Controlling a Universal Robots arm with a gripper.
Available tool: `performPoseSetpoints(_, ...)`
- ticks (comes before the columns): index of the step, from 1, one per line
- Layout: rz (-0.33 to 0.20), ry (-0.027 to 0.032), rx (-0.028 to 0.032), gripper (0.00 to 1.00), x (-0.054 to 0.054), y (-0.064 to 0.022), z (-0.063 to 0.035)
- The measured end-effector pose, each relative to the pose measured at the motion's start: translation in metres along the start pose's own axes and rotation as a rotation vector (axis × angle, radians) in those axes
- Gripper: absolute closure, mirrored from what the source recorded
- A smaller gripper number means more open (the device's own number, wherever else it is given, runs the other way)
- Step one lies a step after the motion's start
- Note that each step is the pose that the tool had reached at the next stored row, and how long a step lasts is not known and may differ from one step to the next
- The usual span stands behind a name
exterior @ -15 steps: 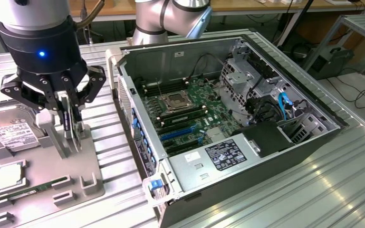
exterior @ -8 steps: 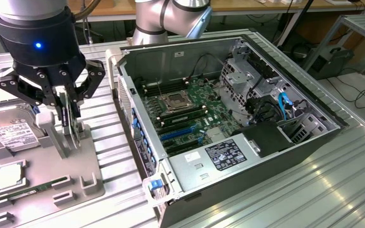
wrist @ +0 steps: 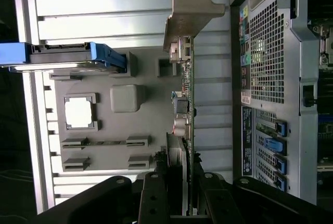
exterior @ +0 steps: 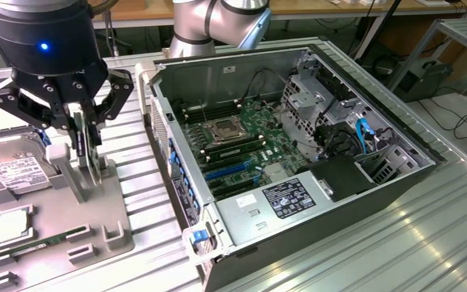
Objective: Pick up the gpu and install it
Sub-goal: 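Pick up the gpu and move the gpu toward the slot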
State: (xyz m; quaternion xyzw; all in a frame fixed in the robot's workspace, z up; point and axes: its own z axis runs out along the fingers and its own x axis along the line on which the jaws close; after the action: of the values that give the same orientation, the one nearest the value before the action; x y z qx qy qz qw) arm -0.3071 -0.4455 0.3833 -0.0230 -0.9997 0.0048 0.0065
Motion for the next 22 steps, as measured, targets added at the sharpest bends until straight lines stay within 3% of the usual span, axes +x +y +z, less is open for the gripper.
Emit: performPoseSetpoints(22,0.000,-0.0001,-0.0001,0.72,0.000,-0.0003,-0.0343)
